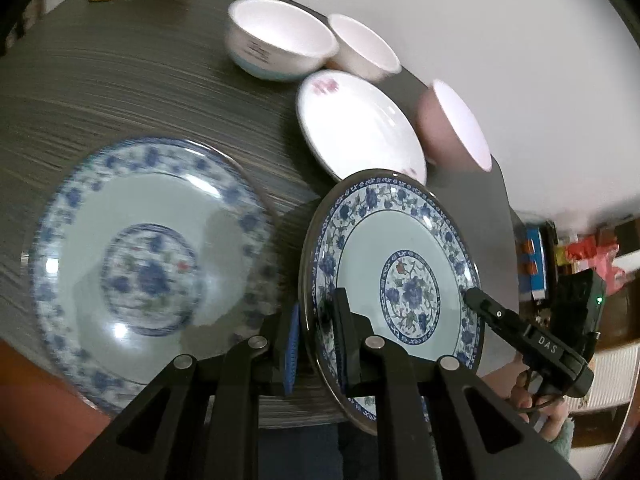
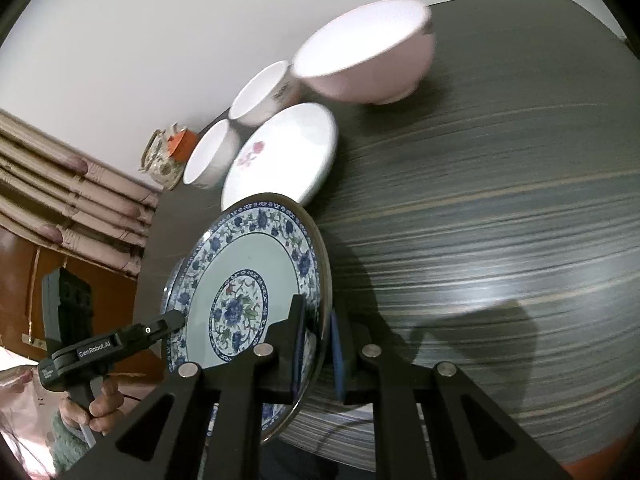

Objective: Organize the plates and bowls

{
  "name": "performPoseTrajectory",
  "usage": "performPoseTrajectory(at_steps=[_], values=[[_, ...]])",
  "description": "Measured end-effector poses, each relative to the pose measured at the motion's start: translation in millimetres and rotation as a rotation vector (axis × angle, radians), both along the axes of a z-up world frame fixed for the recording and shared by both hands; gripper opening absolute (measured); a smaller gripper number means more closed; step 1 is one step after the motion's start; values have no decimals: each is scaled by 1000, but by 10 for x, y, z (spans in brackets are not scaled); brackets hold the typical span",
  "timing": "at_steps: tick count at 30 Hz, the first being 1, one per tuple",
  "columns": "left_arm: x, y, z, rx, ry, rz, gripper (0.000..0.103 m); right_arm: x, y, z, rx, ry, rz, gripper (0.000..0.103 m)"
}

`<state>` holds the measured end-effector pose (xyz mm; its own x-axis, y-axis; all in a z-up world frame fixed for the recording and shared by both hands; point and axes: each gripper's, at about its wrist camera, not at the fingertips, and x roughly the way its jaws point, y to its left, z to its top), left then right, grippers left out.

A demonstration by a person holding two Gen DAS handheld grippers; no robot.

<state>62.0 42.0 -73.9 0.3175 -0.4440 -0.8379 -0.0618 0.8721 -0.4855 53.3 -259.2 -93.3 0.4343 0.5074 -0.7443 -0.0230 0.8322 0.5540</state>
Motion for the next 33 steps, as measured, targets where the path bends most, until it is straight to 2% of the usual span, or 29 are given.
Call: performPoseTrajectory(at_steps=[7,15,22,33], values=[[-116,679,114,6,-24,129,11,201,682,26,10,2,86,12],[-305,1363,-24,-10,5,278,11,297,1382,-89,-15,36,169,12],[-345,1553,-92,-20,12,327,11,315,1560,-189,-36,58,185,13],[-279,1609,-225,-38,76,364,11,304,1764,-223,-71,64,187,14]])
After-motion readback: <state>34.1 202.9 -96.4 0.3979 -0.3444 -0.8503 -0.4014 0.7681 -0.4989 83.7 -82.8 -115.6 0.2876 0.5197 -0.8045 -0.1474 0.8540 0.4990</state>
